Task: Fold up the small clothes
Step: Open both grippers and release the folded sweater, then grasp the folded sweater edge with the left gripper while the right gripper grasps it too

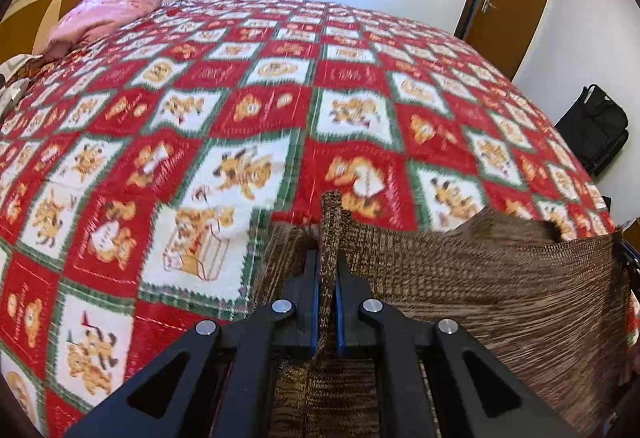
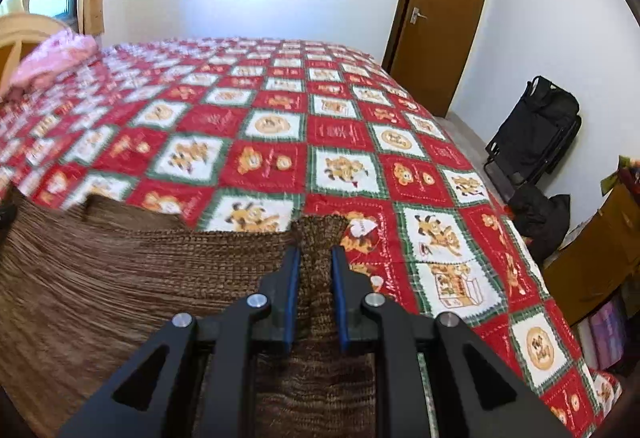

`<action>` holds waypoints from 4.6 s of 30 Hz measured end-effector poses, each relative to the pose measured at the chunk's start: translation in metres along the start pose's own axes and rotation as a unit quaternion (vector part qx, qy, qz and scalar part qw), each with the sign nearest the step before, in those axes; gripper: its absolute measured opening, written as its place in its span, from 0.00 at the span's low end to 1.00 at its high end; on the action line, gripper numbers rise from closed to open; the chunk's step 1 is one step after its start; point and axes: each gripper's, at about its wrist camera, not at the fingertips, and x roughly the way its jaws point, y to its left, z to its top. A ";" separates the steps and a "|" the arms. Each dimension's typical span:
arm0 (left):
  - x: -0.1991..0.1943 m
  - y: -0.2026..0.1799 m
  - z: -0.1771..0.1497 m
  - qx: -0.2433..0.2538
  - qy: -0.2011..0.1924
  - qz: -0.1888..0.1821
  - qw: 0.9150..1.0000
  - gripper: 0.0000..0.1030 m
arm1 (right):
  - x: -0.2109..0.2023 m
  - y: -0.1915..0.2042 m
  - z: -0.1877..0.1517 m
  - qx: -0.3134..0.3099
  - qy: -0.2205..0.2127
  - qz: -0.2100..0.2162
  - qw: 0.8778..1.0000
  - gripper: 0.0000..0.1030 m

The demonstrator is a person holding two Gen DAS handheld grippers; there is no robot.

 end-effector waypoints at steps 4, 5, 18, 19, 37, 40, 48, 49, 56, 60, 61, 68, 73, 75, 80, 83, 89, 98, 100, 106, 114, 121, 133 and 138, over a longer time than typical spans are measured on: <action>0.002 -0.002 -0.004 0.011 -0.012 0.003 1.000 0.06 | 0.022 0.003 -0.012 -0.008 0.022 -0.012 1.000 0.18; 0.003 -0.002 -0.004 0.013 -0.014 0.004 1.000 0.06 | 0.025 0.003 -0.014 -0.009 0.024 -0.013 1.000 0.19; -0.026 -0.008 -0.005 0.052 -0.005 0.041 0.998 0.09 | 0.000 -0.038 -0.007 0.098 -0.008 -0.014 0.995 0.58; -0.037 -0.012 -0.008 0.064 -0.015 0.050 0.997 0.09 | -0.021 -0.044 -0.007 0.110 -0.041 -0.021 0.993 0.58; -0.092 -0.056 -0.103 0.080 0.020 0.009 0.997 0.16 | -0.085 0.044 -0.106 0.072 0.101 0.105 0.987 0.59; -0.089 -0.056 -0.114 0.081 0.035 0.007 0.996 0.20 | -0.082 0.047 -0.115 0.068 0.099 0.093 0.988 0.60; -0.108 -0.044 -0.123 0.044 0.027 -0.051 0.997 0.56 | -0.082 0.061 -0.120 0.041 0.081 0.072 0.993 0.71; -0.112 -0.040 -0.123 0.038 0.024 -0.056 0.997 0.56 | -0.082 0.061 -0.120 0.041 0.080 0.072 0.993 0.71; -0.138 0.000 -0.126 -0.002 -0.022 0.019 1.000 0.57 | -0.084 0.065 -0.124 0.037 0.065 0.071 0.995 0.77; -0.139 -0.007 -0.126 0.033 -0.028 0.107 0.993 0.57 | -0.084 0.067 -0.123 0.034 0.062 0.068 0.995 0.78; -0.141 -0.005 -0.127 0.036 -0.031 0.109 0.993 0.57 | -0.085 0.066 -0.123 0.036 0.063 0.071 0.995 0.78; -0.139 -0.009 -0.130 0.037 -0.030 0.101 0.994 0.57 | -0.108 0.064 -0.117 0.049 0.042 0.084 0.994 0.77; -0.135 -0.004 -0.131 0.017 -0.023 0.089 0.996 0.57 | -0.123 0.078 -0.106 0.035 0.032 0.119 0.992 0.52; -0.136 -0.001 -0.132 0.009 -0.024 0.088 0.996 0.57 | -0.121 0.089 -0.104 0.027 0.040 0.135 0.990 0.41; -0.141 0.025 -0.140 -0.045 -0.024 0.042 0.998 0.57 | -0.110 0.124 -0.111 0.007 0.063 0.177 0.982 0.33; -0.146 0.044 -0.149 -0.080 -0.033 0.018 0.996 0.57 | -0.104 0.140 -0.116 0.003 0.072 0.202 0.977 0.33; -0.143 0.055 -0.157 -0.140 -0.025 -0.047 0.989 0.57 | -0.099 0.143 -0.121 -0.004 0.067 0.200 0.977 0.33; -0.117 0.031 -0.154 -0.169 0.002 -0.089 0.982 0.57 | -0.103 0.141 -0.125 0.001 0.065 0.205 0.977 0.33; -0.117 0.027 -0.156 -0.167 0.002 -0.095 0.981 0.57 | -0.103 0.140 -0.125 0.003 0.067 0.207 0.976 0.33; -0.122 0.025 -0.168 -0.179 -0.005 -0.099 0.979 0.57 | -0.104 0.141 -0.125 0.003 0.067 0.206 0.976 0.34; -0.139 0.040 -0.170 -0.238 -0.015 -0.104 0.965 0.57 | -0.104 0.142 -0.126 0.005 0.068 0.207 0.976 0.34; -0.130 0.023 -0.187 -0.246 0.031 -0.140 0.959 0.57 | -0.105 0.142 -0.126 0.007 0.068 0.208 0.976 0.34; -0.122 0.032 -0.162 -0.269 -0.053 -0.144 0.951 0.48 | -0.106 0.142 -0.126 0.006 0.067 0.207 0.976 0.35; -0.116 0.043 -0.170 -0.295 -0.043 -0.115 0.948 0.47 | -0.108 0.147 -0.124 -0.015 0.075 0.212 0.974 0.44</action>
